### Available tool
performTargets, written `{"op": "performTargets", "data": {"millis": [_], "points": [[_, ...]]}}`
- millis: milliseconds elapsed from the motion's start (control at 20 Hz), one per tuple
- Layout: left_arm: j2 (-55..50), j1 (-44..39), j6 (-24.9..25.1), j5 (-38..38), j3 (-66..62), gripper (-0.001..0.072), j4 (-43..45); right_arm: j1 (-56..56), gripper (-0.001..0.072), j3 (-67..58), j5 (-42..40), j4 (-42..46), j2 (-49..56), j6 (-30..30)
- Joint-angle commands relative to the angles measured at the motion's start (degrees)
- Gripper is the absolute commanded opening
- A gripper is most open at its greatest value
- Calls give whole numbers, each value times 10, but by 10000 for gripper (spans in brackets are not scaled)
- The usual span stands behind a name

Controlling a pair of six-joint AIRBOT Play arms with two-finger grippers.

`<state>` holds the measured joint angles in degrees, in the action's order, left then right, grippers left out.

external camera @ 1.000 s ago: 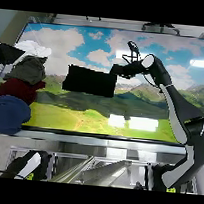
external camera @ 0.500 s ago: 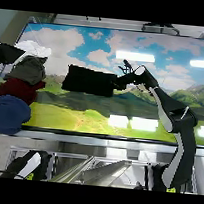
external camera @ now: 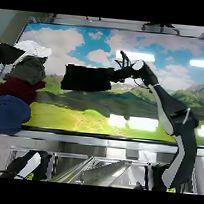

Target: Fold the shirts.

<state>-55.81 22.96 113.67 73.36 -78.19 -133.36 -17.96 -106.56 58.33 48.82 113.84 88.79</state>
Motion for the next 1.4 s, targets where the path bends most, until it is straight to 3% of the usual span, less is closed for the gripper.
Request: {"op": "performTargets", "data": {"millis": [0,300,550,650,800,1050,1100,1150,1200,1350], "points": [[0,0,1,7,0,11,3,60,21,-16,49,179,-89,116],[0,0,0,25,0,11,3,275,20,24,160,327,-222,174],[0,0,0,43,0,11,3,456,20,271,89,371,-378,208],[0,0,0,44,0,11,3,521,20,391,46,369,-436,201],[0,0,0,51,0,11,3,598,21,521,23,366,-456,140],[0,0,-8,64,0,11,2,647,36,609,1,365,-457,106],[0,0,-9,64,0,11,2,648,193,609,17,365,-457,106],[0,0,-14,64,0,11,2,650,538,606,37,368,-459,106],[0,0,-17,64,0,11,2,650,691,602,55,374,-461,106],[1,0,-21,65,0,11,2,650,691,560,123,376,-471,106]]}}
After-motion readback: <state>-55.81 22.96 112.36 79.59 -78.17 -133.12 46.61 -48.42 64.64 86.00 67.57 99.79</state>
